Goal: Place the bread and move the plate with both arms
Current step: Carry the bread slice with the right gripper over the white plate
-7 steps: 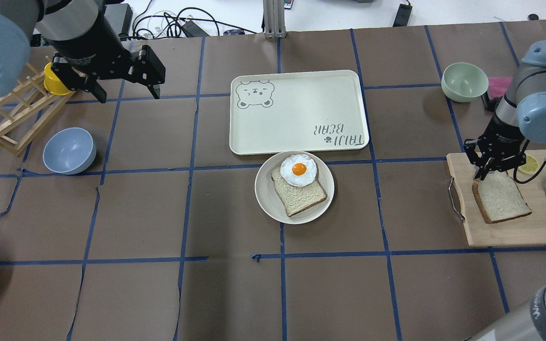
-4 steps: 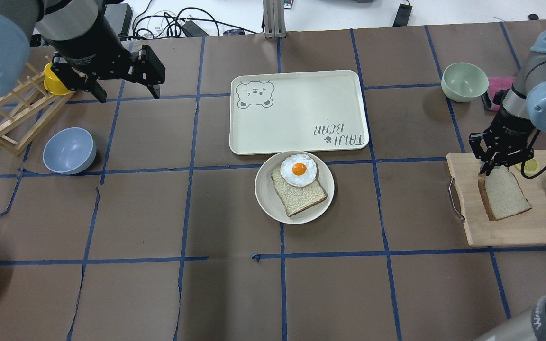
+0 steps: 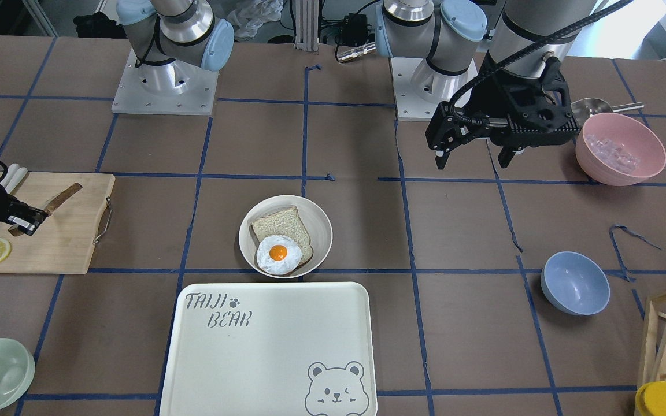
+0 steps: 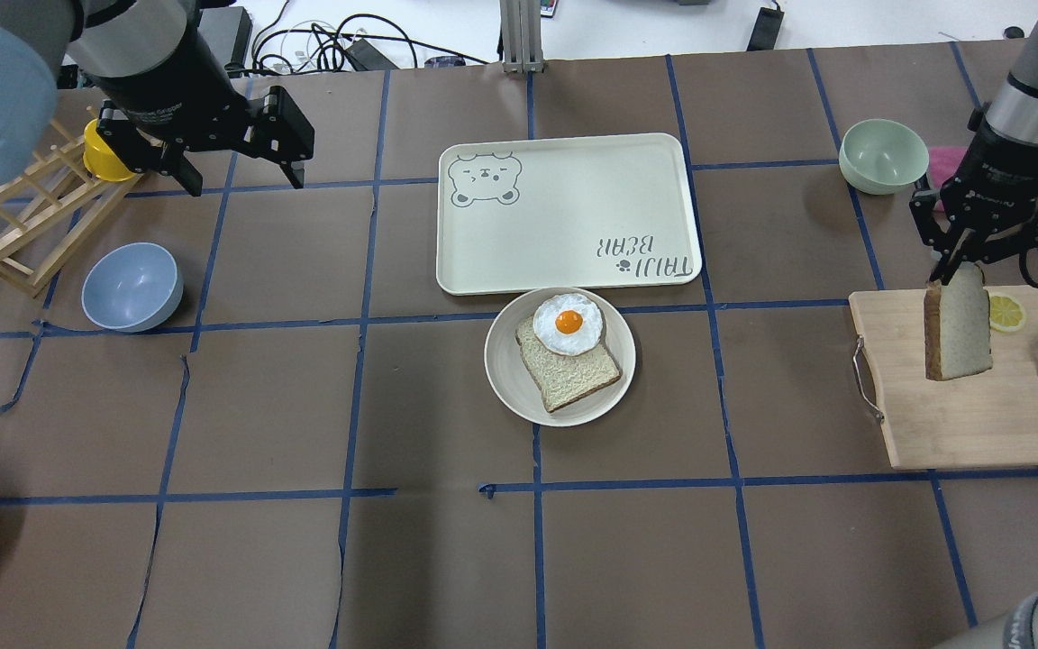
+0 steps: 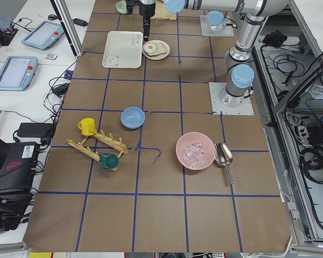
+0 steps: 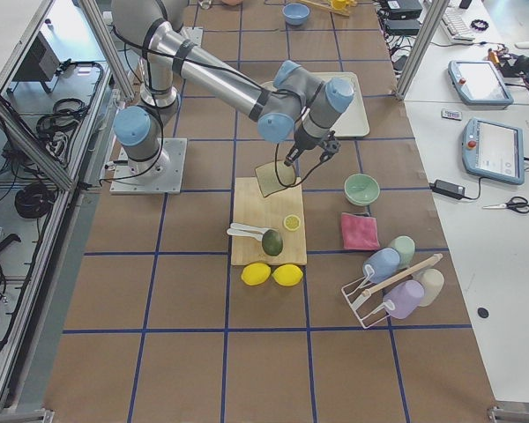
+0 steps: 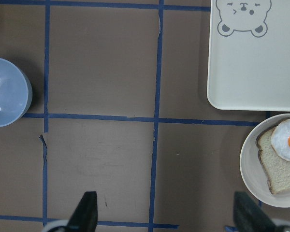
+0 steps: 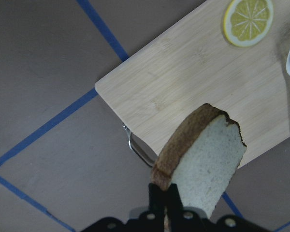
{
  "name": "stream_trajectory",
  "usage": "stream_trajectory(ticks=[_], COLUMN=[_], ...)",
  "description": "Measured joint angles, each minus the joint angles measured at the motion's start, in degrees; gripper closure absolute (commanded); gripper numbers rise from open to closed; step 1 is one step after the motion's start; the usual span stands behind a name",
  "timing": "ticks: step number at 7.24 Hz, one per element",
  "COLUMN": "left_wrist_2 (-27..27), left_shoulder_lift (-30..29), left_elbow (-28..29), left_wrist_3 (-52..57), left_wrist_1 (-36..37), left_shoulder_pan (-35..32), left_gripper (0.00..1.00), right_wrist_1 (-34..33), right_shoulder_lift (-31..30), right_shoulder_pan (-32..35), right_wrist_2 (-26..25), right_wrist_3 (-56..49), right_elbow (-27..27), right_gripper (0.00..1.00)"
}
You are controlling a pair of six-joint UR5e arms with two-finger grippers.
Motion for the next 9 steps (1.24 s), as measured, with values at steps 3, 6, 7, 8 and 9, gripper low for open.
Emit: stream_trajectory(ticks=[3,6,7,8,9], left_wrist_2=[0.0,0.0,-0.1,-0.1,-0.2], left_shoulder_lift=[0.0,0.0,0.1,0.1,0.0], left_elbow=[0.0,0.0,0.0,0.0,0.0], left_wrist_3=[0.0,0.0,0.0,0.0,0.0], left_wrist_1=[0.0,0.0,0.0,0.0,0.0], left_shoulder_pan=[0.0,0.0,0.0,0.0,0.0], left_gripper=[0.00,0.00,0.00,0.00,0.00], right_wrist_1=[4.3,2.1,0.7,-0.9,-2.5], right_shoulder_lift=[0.2,4.2,6.2,7.6,8.8], right_shoulder_pan=[11.7,24.9,29.1,32.1,34.1], right_wrist_2=[4.1,9.8,11.2,12.5,13.7], right_wrist_3=[15.1,28.5,31.8,33.7,35.1], right_elbow=[-5.6,-9.7,-10.9,-11.6,-11.8], right_gripper=[1.00,1.00,1.00,1.00,1.00])
